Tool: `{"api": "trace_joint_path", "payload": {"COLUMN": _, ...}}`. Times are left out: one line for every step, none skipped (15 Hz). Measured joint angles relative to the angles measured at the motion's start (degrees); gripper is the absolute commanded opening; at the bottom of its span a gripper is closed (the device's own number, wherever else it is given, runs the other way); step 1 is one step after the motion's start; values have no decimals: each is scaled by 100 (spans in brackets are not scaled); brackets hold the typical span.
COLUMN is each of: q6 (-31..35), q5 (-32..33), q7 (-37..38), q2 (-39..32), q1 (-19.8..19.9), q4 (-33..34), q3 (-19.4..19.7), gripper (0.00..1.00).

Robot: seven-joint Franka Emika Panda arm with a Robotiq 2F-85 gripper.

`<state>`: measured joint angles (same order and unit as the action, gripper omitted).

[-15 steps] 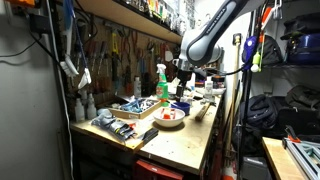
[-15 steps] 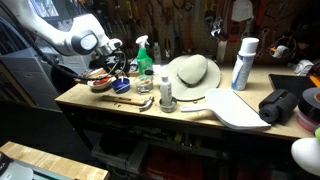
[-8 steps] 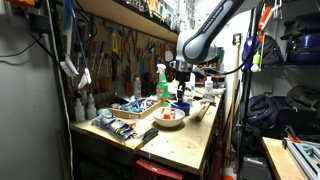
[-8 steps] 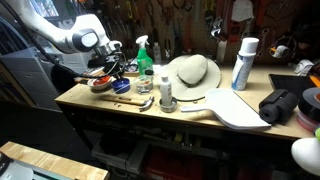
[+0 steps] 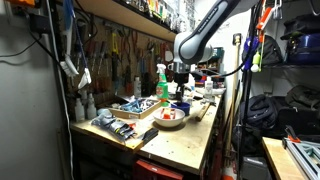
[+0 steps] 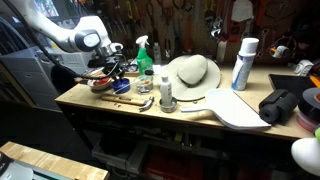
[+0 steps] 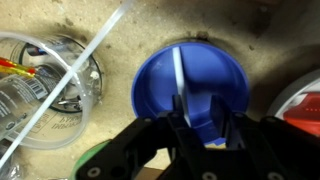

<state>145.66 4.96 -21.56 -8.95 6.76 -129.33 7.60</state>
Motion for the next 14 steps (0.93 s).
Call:
{"api": "trace_joint_path", "payload": {"q6": -1, "q5": -33, "q7": 5, "q2": -46, "q1": 0, "q4": 37, "q3": -31, "gripper": 27}}
{"api": "trace_joint_path", "payload": {"q6": -1, "q5": -49, "q7": 18, "q2": -95, "q1": -1, "q4": 75, "q3": -64, "gripper": 23}}
{"api": "trace_joint_path", "payload": {"q6": -1, "q5": -51, "q7": 34, "q2": -152, "q1": -1, "q4": 128, "q3": -96, "gripper": 21}}
{"api": "trace_joint_path", "payload": {"q6": -2, "q5": -50, "q7": 77, "q2": -202, "q1": -1, "q4": 192, "q3": -116, "gripper": 19}}
{"api": "trace_joint_path", "payload": {"q6": -2, "q5": -50, "q7": 121, "q2": -249, "q1": -2, "q4": 263, "q3": -129, "gripper": 13}}
{"api": "trace_joint_path", "payload": {"q6": -2, "q5": -50, "q7": 159, "q2": -286, "q1": 1, "q4": 342, "q3": -129, "gripper": 21}}
{"api": "trace_joint_path", "payload": {"q6": -3, "q5": -50, "q7": 208, "q2": -332, "q1": 7, "q4": 416, "q3": -129, "gripper": 22}}
{"api": "trace_joint_path", "payload": {"q6": -3, "q5": -48, "q7": 251, "q2": -381, "q1": 18, "q4": 491, "q3": -128, "gripper": 24}}
{"api": "trace_joint_path", "payload": {"q6": -3, "q5": -47, "q7": 287, "q2": -434, "q1": 29, "q4": 564, "q3": -123, "gripper": 30}}
{"api": "trace_joint_path", "payload": {"q6": -3, "q5": -47, "q7": 327, "q2": -480, "q1": 44, "q4": 630, "q3": -122, "gripper": 32}}
{"api": "trace_joint_path", "payload": {"q6": -3, "q5": -47, "q7": 346, "q2": -517, "q1": 60, "q4": 677, "q3": -122, "gripper": 33}}
{"api": "trace_joint_path", "payload": {"q6": -3, "q5": -47, "q7": 357, "q2": -545, "q1": 74, "q4": 716, "q3": -122, "gripper": 38}}
{"api": "trace_joint_path", "payload": {"q6": -3, "q5": -47, "q7": 358, "q2": -560, "q1": 89, "q4": 737, "q3": -122, "gripper": 34}}
{"api": "trace_joint_path", "payload": {"q6": -3, "q5": -48, "q7": 358, "q2": -561, "q1": 104, "q4": 743, "q3": -123, "gripper": 37}}
